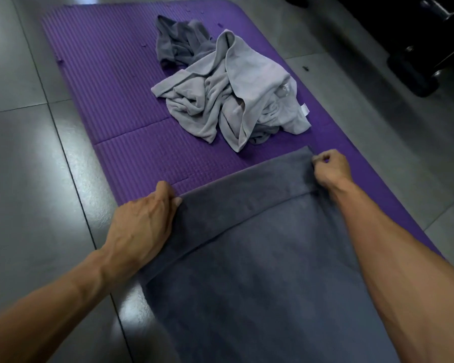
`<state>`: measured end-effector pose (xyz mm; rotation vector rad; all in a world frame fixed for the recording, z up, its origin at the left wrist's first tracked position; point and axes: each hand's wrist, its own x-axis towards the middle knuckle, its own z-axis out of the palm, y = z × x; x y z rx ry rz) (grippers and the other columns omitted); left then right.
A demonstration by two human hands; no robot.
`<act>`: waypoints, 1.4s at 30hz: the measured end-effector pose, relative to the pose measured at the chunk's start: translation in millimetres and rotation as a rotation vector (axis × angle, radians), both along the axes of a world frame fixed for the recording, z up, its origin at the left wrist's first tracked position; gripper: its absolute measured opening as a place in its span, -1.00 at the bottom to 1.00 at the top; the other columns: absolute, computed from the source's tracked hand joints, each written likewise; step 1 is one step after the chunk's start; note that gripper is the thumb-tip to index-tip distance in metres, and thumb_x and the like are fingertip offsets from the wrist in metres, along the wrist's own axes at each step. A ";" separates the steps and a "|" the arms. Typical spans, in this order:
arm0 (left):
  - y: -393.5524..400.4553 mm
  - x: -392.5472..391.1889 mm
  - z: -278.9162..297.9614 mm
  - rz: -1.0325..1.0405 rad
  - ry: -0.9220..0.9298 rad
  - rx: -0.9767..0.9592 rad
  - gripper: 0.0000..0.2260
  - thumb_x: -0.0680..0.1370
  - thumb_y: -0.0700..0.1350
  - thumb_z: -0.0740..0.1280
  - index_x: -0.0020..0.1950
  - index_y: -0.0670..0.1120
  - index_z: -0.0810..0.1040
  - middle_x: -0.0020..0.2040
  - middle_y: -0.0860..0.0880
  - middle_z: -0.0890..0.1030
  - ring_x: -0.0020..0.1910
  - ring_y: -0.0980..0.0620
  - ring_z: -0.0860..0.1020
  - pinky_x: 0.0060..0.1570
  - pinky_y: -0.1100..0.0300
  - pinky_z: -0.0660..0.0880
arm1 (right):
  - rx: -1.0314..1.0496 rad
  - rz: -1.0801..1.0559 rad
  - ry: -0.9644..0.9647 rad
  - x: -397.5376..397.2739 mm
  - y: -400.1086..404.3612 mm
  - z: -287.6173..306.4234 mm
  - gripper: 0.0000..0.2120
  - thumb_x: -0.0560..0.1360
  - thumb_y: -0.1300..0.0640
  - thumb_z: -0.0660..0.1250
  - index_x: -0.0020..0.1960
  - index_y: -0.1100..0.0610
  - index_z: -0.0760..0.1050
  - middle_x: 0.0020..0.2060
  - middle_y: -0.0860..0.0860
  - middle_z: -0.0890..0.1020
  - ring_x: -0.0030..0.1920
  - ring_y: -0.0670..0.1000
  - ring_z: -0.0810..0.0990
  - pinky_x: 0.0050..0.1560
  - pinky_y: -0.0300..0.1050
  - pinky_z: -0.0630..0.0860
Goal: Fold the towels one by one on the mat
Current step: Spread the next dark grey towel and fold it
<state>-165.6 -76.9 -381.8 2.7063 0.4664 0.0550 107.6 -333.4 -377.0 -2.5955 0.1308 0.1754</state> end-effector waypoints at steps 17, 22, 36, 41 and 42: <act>-14.8 9.4 -27.2 -0.471 0.069 0.254 -0.40 0.61 0.26 -0.02 0.53 -0.08 0.23 0.52 -0.09 0.26 0.54 -0.11 0.12 0.45 -0.17 0.02 | -0.200 0.629 -0.260 -87.1 55.5 -17.5 -0.41 0.58 -0.16 0.05 0.52 0.09 0.20 0.52 0.10 0.22 0.51 0.13 0.14 0.47 0.15 0.11; -4.3 -3.7 -36.5 -0.588 0.145 0.324 -0.35 0.59 0.33 -0.03 0.56 -0.04 0.15 0.55 -0.05 0.18 0.55 -0.05 0.06 0.46 -0.16 -0.03 | -0.460 0.716 -0.124 -60.2 17.7 -35.7 -0.41 0.61 -0.23 -0.17 0.58 -0.07 -0.10 0.58 -0.05 -0.08 0.57 -0.01 -0.15 0.53 0.13 -0.18; -156.9 112.1 -12.6 -0.734 -0.089 0.029 -0.48 0.59 0.07 0.03 0.50 -0.12 0.27 0.52 -0.11 0.25 0.53 -0.16 0.13 0.48 -0.17 0.04 | -0.244 0.164 -0.294 -170.5 -112.5 -12.1 -0.54 0.59 0.01 0.00 0.33 0.16 0.49 0.32 0.13 0.51 0.31 0.18 0.47 0.28 0.13 0.40; -197.9 117.7 -37.7 -0.753 0.073 0.241 -0.25 0.48 0.41 -0.20 0.58 0.07 -0.05 0.60 -0.03 -0.05 0.56 -0.14 -0.16 0.43 -0.29 -0.26 | -0.517 0.158 0.049 -190.2 -200.4 -28.5 -0.49 0.63 -0.16 -0.15 0.56 -0.12 0.07 0.57 -0.07 0.07 0.56 0.01 0.02 0.48 0.22 0.00; -198.0 117.6 -40.5 -0.751 0.072 0.262 -0.23 0.46 0.46 -0.18 0.58 0.11 -0.08 0.60 -0.03 -0.07 0.56 -0.16 -0.18 0.42 -0.30 -0.27 | -0.541 0.066 0.111 -183.2 -216.5 -25.7 -0.50 0.65 -0.16 -0.15 0.57 -0.13 0.01 0.58 -0.07 0.01 0.57 0.01 -0.06 0.50 0.24 -0.08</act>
